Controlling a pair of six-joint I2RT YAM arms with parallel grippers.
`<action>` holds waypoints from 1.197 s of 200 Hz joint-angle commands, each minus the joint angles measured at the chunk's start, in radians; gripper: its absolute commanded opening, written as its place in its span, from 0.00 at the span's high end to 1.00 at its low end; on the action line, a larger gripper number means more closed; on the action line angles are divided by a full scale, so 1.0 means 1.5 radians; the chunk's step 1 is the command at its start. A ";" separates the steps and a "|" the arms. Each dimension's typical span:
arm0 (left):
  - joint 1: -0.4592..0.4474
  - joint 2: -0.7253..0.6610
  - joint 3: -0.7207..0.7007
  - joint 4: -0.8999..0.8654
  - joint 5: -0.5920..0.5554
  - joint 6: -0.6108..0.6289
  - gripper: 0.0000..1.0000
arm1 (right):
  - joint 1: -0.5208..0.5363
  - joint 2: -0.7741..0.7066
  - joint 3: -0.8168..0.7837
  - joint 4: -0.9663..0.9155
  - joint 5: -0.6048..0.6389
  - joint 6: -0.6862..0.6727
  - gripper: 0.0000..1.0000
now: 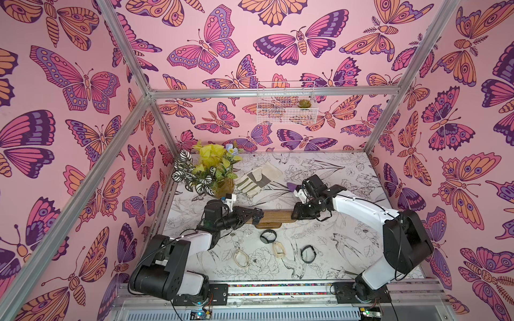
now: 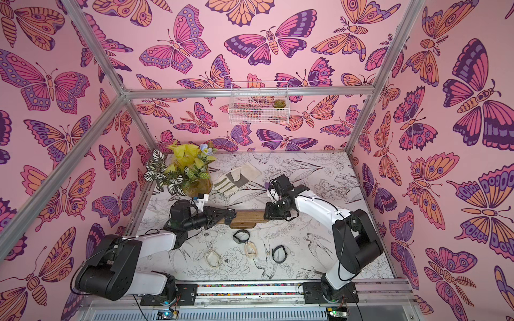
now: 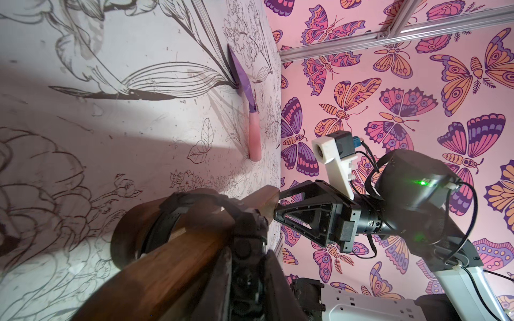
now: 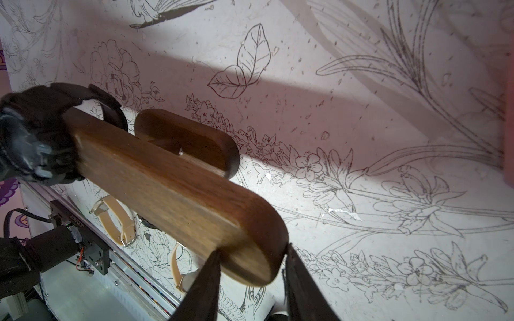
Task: Place watch on stand
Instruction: Place the watch on the stand.
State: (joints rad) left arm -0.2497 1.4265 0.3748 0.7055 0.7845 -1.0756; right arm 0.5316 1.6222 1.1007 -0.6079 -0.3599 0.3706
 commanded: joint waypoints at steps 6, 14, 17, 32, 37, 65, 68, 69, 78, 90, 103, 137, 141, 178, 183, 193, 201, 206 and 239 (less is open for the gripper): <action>-0.021 0.041 0.009 0.029 -0.025 -0.018 0.91 | 0.020 0.010 0.004 -0.012 0.005 0.010 0.62; -0.025 0.049 0.010 0.041 -0.026 -0.023 0.91 | 0.020 0.010 0.005 -0.013 0.005 0.010 0.62; -0.026 0.052 0.010 0.044 -0.026 -0.024 0.91 | 0.020 0.010 0.005 -0.015 0.005 0.011 0.62; -0.032 0.061 0.008 0.062 -0.030 -0.032 0.91 | 0.020 0.011 0.007 -0.018 0.007 0.009 0.62; -0.033 0.062 0.005 0.068 -0.032 -0.034 0.91 | 0.021 0.011 0.007 -0.019 0.008 0.009 0.62; -0.038 0.058 -0.001 0.069 -0.038 -0.036 0.87 | 0.021 0.015 0.006 -0.019 0.016 0.009 0.62; -0.039 0.056 -0.002 0.069 -0.039 -0.036 0.85 | 0.021 0.015 0.006 -0.018 0.015 0.010 0.62; -0.039 0.055 -0.002 0.069 -0.039 -0.036 0.84 | 0.021 0.015 0.006 -0.018 0.016 0.010 0.62; -0.041 0.051 -0.005 0.068 -0.042 -0.036 0.74 | 0.020 0.017 0.005 -0.016 0.016 0.011 0.62; -0.042 0.049 -0.006 0.069 -0.043 -0.036 0.62 | 0.021 0.019 0.006 -0.017 0.017 0.011 0.61; -0.044 0.049 -0.008 0.069 -0.043 -0.038 0.56 | 0.020 0.020 0.007 -0.018 0.019 0.010 0.61; -0.057 0.044 -0.010 0.067 -0.053 -0.039 0.54 | 0.021 0.018 0.009 -0.022 0.026 0.009 0.61; -0.059 0.044 -0.011 0.066 -0.055 -0.038 0.52 | 0.021 0.018 0.009 -0.021 0.026 0.009 0.61; -0.066 0.012 -0.024 0.056 -0.074 -0.043 0.38 | 0.021 0.019 0.010 -0.025 0.027 0.009 0.61; -0.067 0.003 -0.024 0.049 -0.077 -0.042 0.38 | 0.020 0.019 0.010 -0.025 0.028 0.009 0.61; -0.068 -0.017 -0.024 0.029 -0.084 -0.036 0.37 | 0.021 0.017 0.009 -0.026 0.031 0.009 0.61; -0.069 -0.037 -0.024 0.013 -0.092 -0.030 0.37 | 0.021 0.016 0.008 -0.026 0.034 0.010 0.61; -0.070 -0.050 -0.024 -0.016 -0.098 -0.024 0.37 | 0.021 0.015 0.009 -0.026 0.033 0.010 0.61; -0.072 -0.154 -0.015 -0.155 -0.139 0.033 0.34 | 0.021 0.009 0.008 -0.029 0.038 0.013 0.61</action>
State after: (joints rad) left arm -0.3492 1.2877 0.3538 0.6567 0.6426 -1.1072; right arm 0.5522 1.6234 1.1038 -0.6155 -0.3485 0.3779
